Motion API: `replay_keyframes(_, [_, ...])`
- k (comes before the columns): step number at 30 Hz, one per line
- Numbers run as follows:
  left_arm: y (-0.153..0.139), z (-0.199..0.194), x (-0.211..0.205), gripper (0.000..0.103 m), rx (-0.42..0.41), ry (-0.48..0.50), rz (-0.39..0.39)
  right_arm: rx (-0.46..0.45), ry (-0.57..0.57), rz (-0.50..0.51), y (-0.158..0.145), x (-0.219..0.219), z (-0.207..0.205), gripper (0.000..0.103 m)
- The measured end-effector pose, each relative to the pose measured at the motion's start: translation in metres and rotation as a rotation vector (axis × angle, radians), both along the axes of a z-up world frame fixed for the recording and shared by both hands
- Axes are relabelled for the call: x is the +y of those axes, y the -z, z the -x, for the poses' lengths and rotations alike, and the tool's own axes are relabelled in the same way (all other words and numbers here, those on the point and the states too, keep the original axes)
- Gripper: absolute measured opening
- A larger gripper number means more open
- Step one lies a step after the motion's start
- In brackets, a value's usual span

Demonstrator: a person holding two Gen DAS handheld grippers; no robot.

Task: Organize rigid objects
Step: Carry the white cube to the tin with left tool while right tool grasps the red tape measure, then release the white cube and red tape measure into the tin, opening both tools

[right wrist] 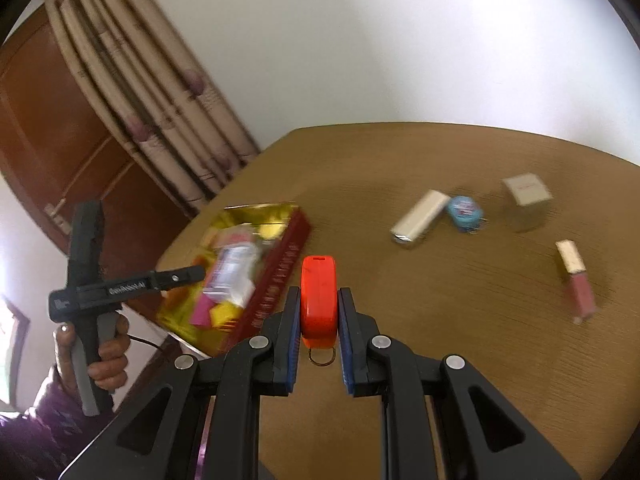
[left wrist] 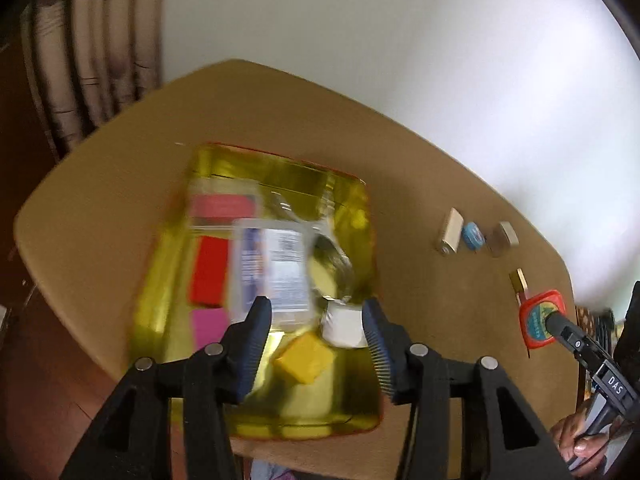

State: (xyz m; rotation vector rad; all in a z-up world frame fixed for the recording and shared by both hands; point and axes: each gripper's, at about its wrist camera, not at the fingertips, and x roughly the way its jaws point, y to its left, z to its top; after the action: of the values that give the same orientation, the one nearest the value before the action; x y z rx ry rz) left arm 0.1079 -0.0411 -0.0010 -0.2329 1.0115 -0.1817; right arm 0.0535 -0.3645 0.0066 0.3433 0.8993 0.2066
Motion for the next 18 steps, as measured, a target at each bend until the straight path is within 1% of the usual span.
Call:
replay_keyframes(1, [-0.005, 0.008, 0.01, 0.048, -0.038, -0.041, -0.004, 0.0, -0.02, -0.02, -0.002, 0.007, -0.004, 0.016])
replay_keyframes(2, [-0.01, 0.02, 0.024, 0.048, -0.088, -0.111, -0.034, 0.002, -0.046, -0.045, -0.004, 0.016, -0.008, 0.016])
replay_keyframes(4, [-0.014, 0.037, 0.043, 0.048, -0.142, -0.202, -0.089, 0.017, -0.097, -0.105, -0.004, 0.035, -0.019, 0.016])
replay_keyframes(7, [-0.008, 0.056, 0.064, 0.048, -0.187, -0.304, -0.179, 0.059, -0.174, -0.18, 0.005, 0.068, -0.04, 0.016])
replay_keyframes(9, [-0.002, 0.062, 0.073, 0.048, -0.19, -0.33, -0.2, 0.107, -0.218, -0.219, 0.017, 0.091, -0.056, 0.016])
replay_keyframes(12, [-0.001, 0.067, 0.088, 0.048, -0.199, -0.363, -0.187, 0.175, -0.262, -0.267, 0.036, 0.123, -0.075, 0.016])
replay_keyframes(16, [-0.001, 0.068, 0.098, 0.048, -0.207, -0.373, -0.167, 0.24, -0.261, -0.241, 0.06, 0.147, -0.089, 0.016])
replay_keyframes(18, [0.001, 0.07, 0.098, 0.048, -0.208, -0.359, -0.161, 0.272, -0.256, -0.23, 0.073, 0.155, -0.094, 0.016])
